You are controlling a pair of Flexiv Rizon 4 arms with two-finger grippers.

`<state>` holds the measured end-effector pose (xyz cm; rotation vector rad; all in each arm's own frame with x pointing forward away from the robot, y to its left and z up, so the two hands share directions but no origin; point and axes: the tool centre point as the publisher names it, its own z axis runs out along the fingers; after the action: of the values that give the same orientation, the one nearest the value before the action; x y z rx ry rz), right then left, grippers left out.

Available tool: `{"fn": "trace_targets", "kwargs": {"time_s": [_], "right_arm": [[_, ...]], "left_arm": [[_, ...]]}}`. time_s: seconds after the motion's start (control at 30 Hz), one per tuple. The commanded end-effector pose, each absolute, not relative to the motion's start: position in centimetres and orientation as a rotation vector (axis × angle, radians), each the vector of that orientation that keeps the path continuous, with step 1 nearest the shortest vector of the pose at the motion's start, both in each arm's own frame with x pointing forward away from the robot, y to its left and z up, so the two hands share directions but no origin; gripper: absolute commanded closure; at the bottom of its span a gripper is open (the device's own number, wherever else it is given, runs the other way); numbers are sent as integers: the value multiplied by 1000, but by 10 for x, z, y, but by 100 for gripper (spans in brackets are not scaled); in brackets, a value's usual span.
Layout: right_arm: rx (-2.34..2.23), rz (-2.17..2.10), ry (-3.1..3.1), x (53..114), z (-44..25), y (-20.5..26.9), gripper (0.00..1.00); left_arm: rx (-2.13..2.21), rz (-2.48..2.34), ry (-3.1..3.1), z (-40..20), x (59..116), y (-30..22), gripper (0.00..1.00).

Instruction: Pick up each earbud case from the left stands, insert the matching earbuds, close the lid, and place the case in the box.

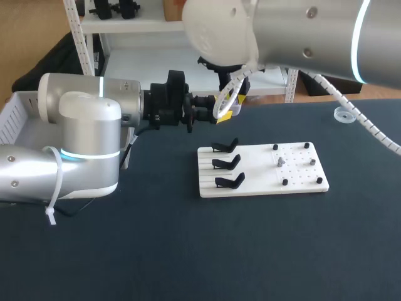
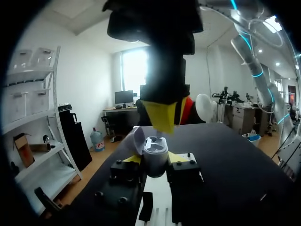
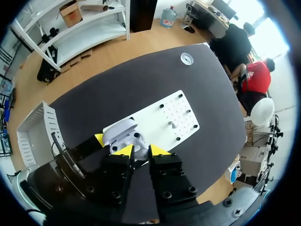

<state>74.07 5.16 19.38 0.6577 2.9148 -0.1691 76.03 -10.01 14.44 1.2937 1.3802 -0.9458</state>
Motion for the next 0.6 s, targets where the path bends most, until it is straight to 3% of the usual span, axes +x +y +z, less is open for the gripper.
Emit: {"fn": "trace_targets", "kwargs": {"time_s": [0.03,0.6], "right_arm": [[660,-165,2914,743,194,52,100],[665,-174,2920,748,188,53,100]], "left_arm": [[1290,-943,1378,144,760,-100,100],[1290,-943,1378,144,760,-100,100]]}}
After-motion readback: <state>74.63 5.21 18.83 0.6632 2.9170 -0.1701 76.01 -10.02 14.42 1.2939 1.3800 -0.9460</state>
